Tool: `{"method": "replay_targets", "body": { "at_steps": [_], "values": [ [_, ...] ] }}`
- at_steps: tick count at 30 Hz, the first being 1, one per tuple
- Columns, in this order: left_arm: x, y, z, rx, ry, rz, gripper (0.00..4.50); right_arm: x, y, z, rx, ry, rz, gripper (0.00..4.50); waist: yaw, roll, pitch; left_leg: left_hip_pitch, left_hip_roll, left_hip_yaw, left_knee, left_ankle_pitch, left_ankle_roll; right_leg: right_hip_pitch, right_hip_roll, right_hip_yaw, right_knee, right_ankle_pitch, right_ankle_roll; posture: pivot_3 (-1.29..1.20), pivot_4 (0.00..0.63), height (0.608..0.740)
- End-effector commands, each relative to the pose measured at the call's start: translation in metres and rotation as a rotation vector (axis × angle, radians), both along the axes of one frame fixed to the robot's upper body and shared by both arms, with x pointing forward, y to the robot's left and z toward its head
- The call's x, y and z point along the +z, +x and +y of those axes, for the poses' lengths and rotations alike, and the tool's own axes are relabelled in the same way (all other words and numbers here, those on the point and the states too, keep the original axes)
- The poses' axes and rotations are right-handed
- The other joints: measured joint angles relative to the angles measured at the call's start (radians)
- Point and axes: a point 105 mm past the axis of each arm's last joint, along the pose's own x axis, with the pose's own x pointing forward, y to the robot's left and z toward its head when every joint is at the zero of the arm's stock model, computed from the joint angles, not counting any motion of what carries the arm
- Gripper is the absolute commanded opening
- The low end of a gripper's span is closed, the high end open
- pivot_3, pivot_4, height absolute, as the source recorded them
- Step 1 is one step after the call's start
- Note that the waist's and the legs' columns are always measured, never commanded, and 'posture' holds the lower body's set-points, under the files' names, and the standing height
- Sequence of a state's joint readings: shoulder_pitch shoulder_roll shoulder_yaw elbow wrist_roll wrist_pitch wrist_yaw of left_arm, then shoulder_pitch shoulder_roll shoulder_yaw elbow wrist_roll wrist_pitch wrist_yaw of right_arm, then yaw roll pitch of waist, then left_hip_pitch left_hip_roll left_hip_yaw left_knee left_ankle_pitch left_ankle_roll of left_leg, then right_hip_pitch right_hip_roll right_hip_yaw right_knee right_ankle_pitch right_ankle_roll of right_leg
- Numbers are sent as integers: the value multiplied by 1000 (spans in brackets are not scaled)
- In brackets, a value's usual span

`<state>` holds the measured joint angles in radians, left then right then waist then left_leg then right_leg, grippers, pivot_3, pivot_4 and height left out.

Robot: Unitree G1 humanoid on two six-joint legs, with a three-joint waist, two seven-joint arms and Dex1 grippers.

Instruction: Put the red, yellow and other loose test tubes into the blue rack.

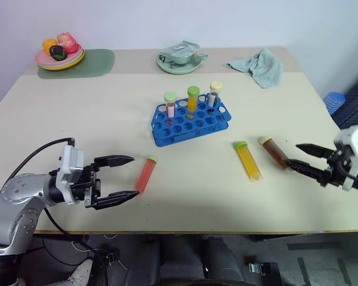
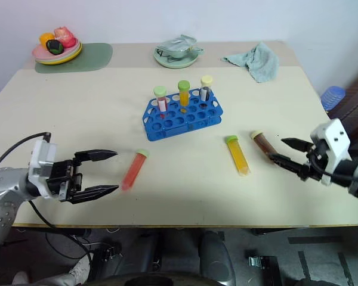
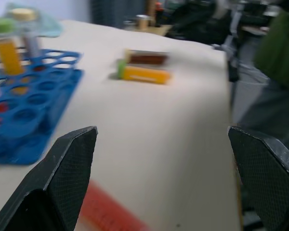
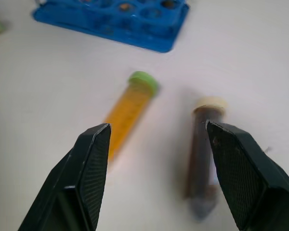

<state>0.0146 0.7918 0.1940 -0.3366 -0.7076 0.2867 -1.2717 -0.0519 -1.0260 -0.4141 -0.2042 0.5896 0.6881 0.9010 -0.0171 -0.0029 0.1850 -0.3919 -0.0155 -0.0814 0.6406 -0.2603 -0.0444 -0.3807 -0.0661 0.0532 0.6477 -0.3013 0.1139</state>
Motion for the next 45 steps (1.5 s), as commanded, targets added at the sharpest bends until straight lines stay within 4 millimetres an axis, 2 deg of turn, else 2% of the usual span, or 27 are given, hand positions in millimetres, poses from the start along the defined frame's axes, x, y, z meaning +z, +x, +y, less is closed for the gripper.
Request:
{"method": "replay_targets", "body": {
  "at_steps": [1, 6, 12, 19, 26, 35, 45],
  "values": [
    [7, -2, -12, -52, 3, -51, 4434, 8, 15, -3, -42, -44, 61, 3201, 2, 0, 0, -1, 0, 0, 0, 0, 0, 0, 0, 0, 0, 0, 0, 0, 150, 740],
    [9, -3, -18, -67, -15, -53, 4434, 6, 31, -6, -91, -116, 192, 3201, 3, 0, 1, -3, 0, 0, 0, 0, 0, -3, -1, 0, 0, 1, 3, 0, 150, 740],
    [11, -2, -22, -65, -45, -43, 4434, -5, 44, -11, -169, -160, 401, 3201, -1, 1, 1, -15, 0, -1, 3, 0, 0, -15, 0, -1, 2, 2, 3, 0, 150, 740],
    [9, 0, -26, -52, -64, -49, 4434, -5, 69, -12, -198, -199, 463, 3201, -2, 1, 1, -16, -4, 0, 4, 0, 0, -16, 0, -1, 2, 2, 3, 0, 150, 740],
    [6, -4, -27, -42, -83, -34, 4434, -9, 82, -3, -191, -175, 519, 3201, -1, 1, 1, -16, -4, 0, 4, 0, 0, -16, 0, -1, 2, 3, 3, 0, 150, 740],
    [6, -9, -25, -40, -78, -27, 4434, -16, 89, 3, -176, -188, 555, 3201, -1, 1, 1, -16, -4, 0, 5, 0, 0, -17, 0, -1, 4, 3, 3, 0, 150, 740],
    [5, -11, -22, -33, -67, -21, 4434, -27, 85, -5, -178, -236, 580, 3201, -1, 1, 1, -16, -4, 0, 5, 0, 0, -17, 0, -1, 4, 3, 3, 0, 150, 740]
  ]
}}
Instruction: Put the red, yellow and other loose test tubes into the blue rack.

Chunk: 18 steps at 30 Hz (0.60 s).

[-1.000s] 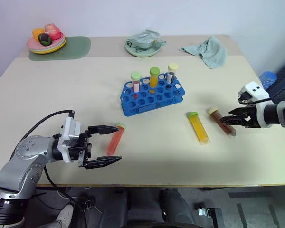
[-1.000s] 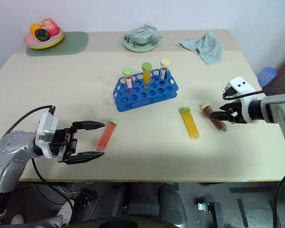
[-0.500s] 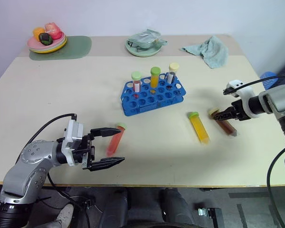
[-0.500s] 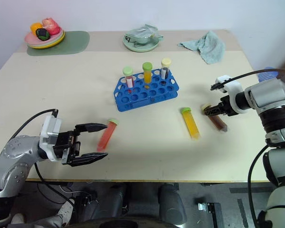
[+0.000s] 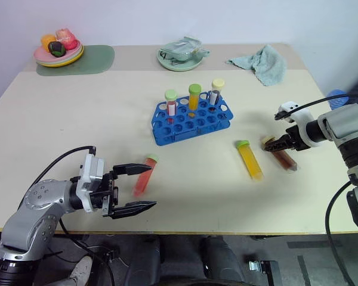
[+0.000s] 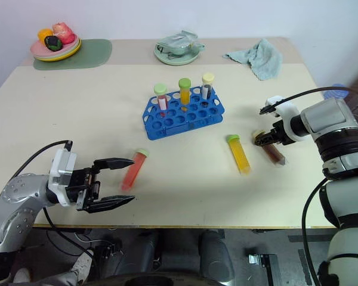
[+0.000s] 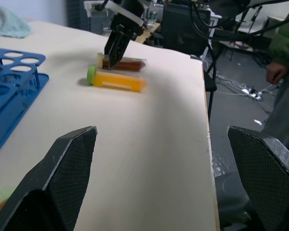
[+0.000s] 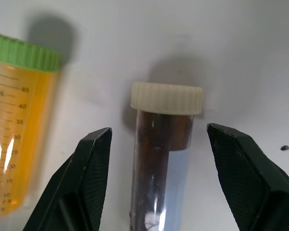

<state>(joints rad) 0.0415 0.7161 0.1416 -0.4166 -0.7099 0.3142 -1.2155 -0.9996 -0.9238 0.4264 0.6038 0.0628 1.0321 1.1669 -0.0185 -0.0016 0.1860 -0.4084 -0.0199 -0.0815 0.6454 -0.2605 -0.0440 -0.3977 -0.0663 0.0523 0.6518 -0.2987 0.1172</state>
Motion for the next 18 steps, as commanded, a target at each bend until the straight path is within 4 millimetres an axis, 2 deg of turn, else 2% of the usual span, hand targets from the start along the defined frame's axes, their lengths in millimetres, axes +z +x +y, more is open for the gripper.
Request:
{"method": "replay_targets", "body": {
  "at_steps": [1, 3, 7, 9, 12, 18],
  "values": [
    [10, -3, 1, -6, 0, -47, 4434, 5, -1, -6, -5, -17, -12, 3201, 0, 0, 0, 0, 0, 0, 0, 0, 0, 0, 0, 0, 0, 0, 0, 0, 150, 740],
    [9, -3, 2, -6, 1, -45, 4434, 5, -1, -6, -4, -19, -10, 3201, 0, 0, 0, 0, 0, 0, 0, 0, 0, 0, 0, 0, 0, 0, 0, 0, 150, 740],
    [9, -4, 3, -6, 0, -42, 4500, 4, -2, -6, 0, -17, -3, 2020, 0, 0, 0, 0, 0, 0, 0, 0, 0, 0, 0, 0, 0, 0, 0, 0, 150, 740],
    [9, -5, 3, -6, 1, -40, 4500, 2, -3, -5, 5, -17, 2, 2020, 0, 0, 0, 0, 0, 0, 0, 0, 0, 0, 0, 0, 0, 0, 0, 0, 150, 740],
    [9, -5, 4, -8, 3, -38, 4500, 1, -3, -4, 9, -14, 4, 1347, 0, 0, 0, 0, 0, 0, 0, 0, 0, 0, 0, 0, 0, 0, 0, 0, 150, 740],
    [9, -5, 4, -8, 4, -37, 4500, 4, -3, -1, 15, 5, -9, 1347, -1, 0, 0, 0, 0, 0, 0, 0, 0, 0, 0, 0, 1, 0, 0, 0, 150, 740]
  ]
}}
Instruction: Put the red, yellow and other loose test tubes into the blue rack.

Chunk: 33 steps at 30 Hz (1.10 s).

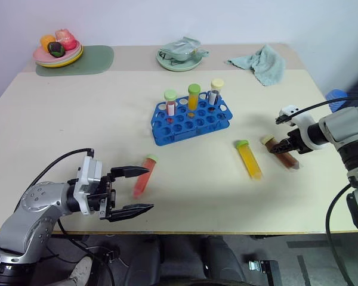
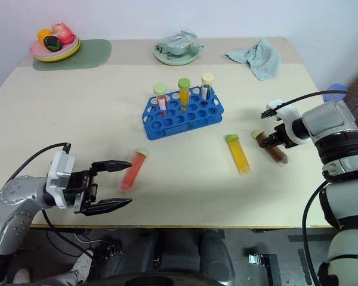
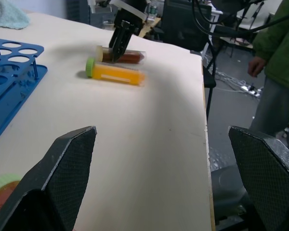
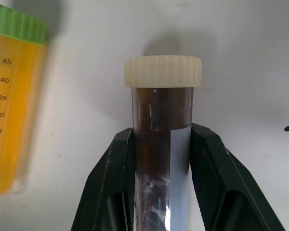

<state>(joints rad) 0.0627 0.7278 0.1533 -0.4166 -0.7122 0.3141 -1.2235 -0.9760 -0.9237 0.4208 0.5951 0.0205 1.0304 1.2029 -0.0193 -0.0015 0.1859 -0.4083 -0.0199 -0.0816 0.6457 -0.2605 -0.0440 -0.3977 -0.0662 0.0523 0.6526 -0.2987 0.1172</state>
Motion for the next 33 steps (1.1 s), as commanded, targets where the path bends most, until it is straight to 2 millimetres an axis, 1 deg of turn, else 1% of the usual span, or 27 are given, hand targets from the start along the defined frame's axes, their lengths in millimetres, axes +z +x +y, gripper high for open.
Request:
{"method": "replay_targets", "body": {
  "at_steps": [1, 4, 7, 9, 10, 11, 14, 16, 18, 20, 23, 26, 29, 33],
  "values": [
    [11, -2, 0, -13, -7, -51, 4500, 12, 2, 4, 10, 27, -48, 1347, 0, 0, 0, 0, 0, 0, 0, 0, 0, 0, 0, 0, 0, 0, 0, 0, 150, 740],
    [11, -1, 0, -7, -11, -53, 4500, 27, 5, 14, 41, 76, -101, 1347, 0, 0, 0, 0, 0, 0, 0, 0, 0, 0, 0, 0, 0, 0, 0, 0, 150, 740],
    [11, -1, 1, 8, -20, -53, 4500, 61, 7, 44, 129, 272, -233, 1347, -1, 0, 0, 0, 0, 0, 0, 0, 0, -1, 0, 0, 1, 0, 0, 0, 150, 740],
    [11, 0, 2, 21, -26, -54, 4500, 83, 10, 65, 194, 445, -384, 1347, -2, 0, 0, 0, 0, 0, 0, 0, 0, -1, 0, 0, 2, 0, 0, 0, 150, 740],
    [11, 1, 2, 28, -28, -55, 4500, 91, 10, 72, 219, 519, -453, 1347, -2, 0, 0, 0, 1, 0, 0, 0, 0, -1, 0, 0, 2, 0, 0, 0, 150, 740],
    [12, 3, 2, 43, -35, -59, 4500, 96, 11, 77, 223, 573, -524, 1347, -1, -1, 0, 0, 1, -1, 0, 0, 0, 0, 1, 0, 2, 0, 0, 0, 150, 740],
    [16, 9, 4, 85, -56, -76, 4500, 100, 14, 87, 214, 684, -701, 1347, 7, -1, 0, 0, 1, -1, 1, 0, 0, 1, 1, 0, 2, 0, 0, 0, 150, 740],
    [20, 14, 4, 110, -79, -84, 4500, 108, 11, 100, 260, 850, -798, 1347, 8, -1, 0, 0, 0, -1, 2, 0, 0, 1, 0, -1, 2, 0, 0, 0, 150, 740],
    [22, 19, 2, 137, -101, -94, 4500, 106, 21, 107, 208, 883, -918, 1347, 4, -1, 0, 0, 0, -1, 2, 0, 0, 1, 0, 0, 3, 1, 1, 0, 150, 740],
    [24, 24, 1, 157, -116, -102, 4500, 104, 30, 115, 149, 942, -1002, 1347, -3, -1, 0, 0, 0, -1, 2, 0, 0, 0, 0, 0, 4, 1, 1, 0, 150, 740],
    [28, 28, 0, 183, -131, -115, 4500, 96, 40, 126, 107, 960, -1126, 1347, -13, -1, 0, 1, 0, -1, 2, 1, -1, -2, 1, 0, 7, 1, 1, 0, 150, 740],
    [31, 32, 2, 211, -141, -124, 4500, 88, 48, 133, 66, 974, -1195, 1347, -21, 0, 0, 0, 0, -1, 2, 1, -2, -3, 1, 0, 9, 1, 1, 0, 150, 740],
    [33, 35, 4, 253, -149, -132, 4500, 75, 53, 141, 29, 982, -1241, 1347, -26, 0, 0, 1, 0, -1, 2, 2, -3, -3, 1, 1, 10, 1, 1, 0, 150, 740],
    [31, 37, 5, 290, -146, -134, 4500, 58, 60, 143, -41, 974, -1282, 1347, -29, 0, 0, 1, 1, -1, 1, 2, -3, -4, 2, 1, 11, 1, 1, 0, 150, 740]
  ]
}}
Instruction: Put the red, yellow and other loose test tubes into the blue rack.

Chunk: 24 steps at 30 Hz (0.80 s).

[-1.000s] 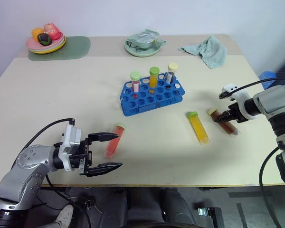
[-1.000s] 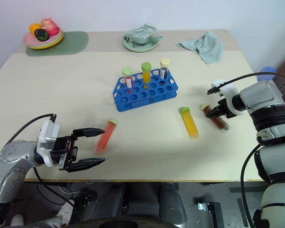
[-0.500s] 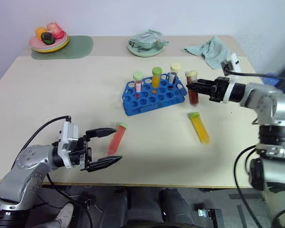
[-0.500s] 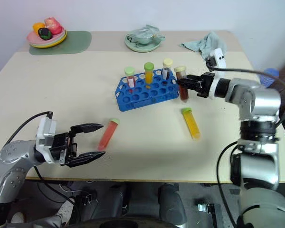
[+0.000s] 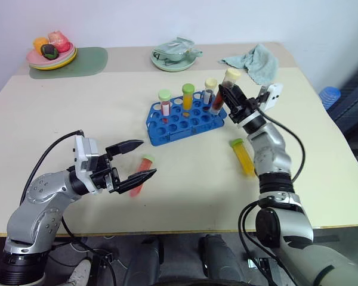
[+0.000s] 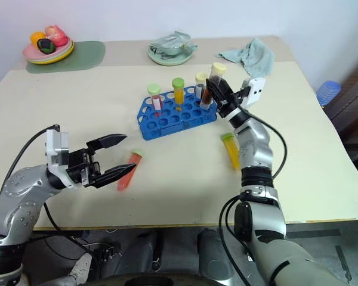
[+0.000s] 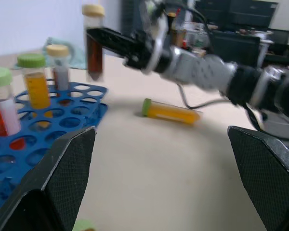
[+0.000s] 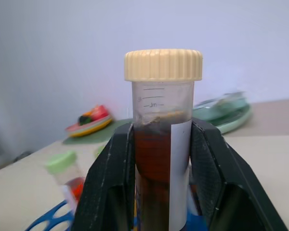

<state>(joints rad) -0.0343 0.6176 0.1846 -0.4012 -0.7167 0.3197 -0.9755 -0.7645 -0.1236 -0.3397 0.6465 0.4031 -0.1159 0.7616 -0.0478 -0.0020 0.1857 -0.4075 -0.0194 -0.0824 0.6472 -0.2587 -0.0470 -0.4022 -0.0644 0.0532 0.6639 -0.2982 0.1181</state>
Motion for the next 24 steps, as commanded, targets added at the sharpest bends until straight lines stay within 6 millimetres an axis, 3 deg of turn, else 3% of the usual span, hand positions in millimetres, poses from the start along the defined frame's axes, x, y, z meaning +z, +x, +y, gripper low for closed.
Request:
{"method": "replay_targets", "body": {
  "at_steps": [1, 13, 24],
  "values": [
    [7, 0, 4, 44, -9, -36, 4500, 7, 5, 1, -60, 13, -73, 1347, -1, 0, 0, 0, 0, 0, 0, 0, 0, 0, 0, 0, 0, 0, 0, 0, 150, 740],
    [14, -4, 6, 79, 6, -56, 4500, -16, 16, 3, -137, -39, -29, 1347, -3, 0, -1, 1, 0, 0, 0, 1, -1, 0, 0, 1, 1, 0, 0, 0, 150, 740],
    [12, -4, 8, 90, 8, -55, 4500, -26, 6, 10, -82, -69, -53, 1347, -13, 0, -1, 2, 0, -1, 0, 1, -1, 2, 0, 0, 1, 0, 0, 0, 150, 740]
  ]
}}
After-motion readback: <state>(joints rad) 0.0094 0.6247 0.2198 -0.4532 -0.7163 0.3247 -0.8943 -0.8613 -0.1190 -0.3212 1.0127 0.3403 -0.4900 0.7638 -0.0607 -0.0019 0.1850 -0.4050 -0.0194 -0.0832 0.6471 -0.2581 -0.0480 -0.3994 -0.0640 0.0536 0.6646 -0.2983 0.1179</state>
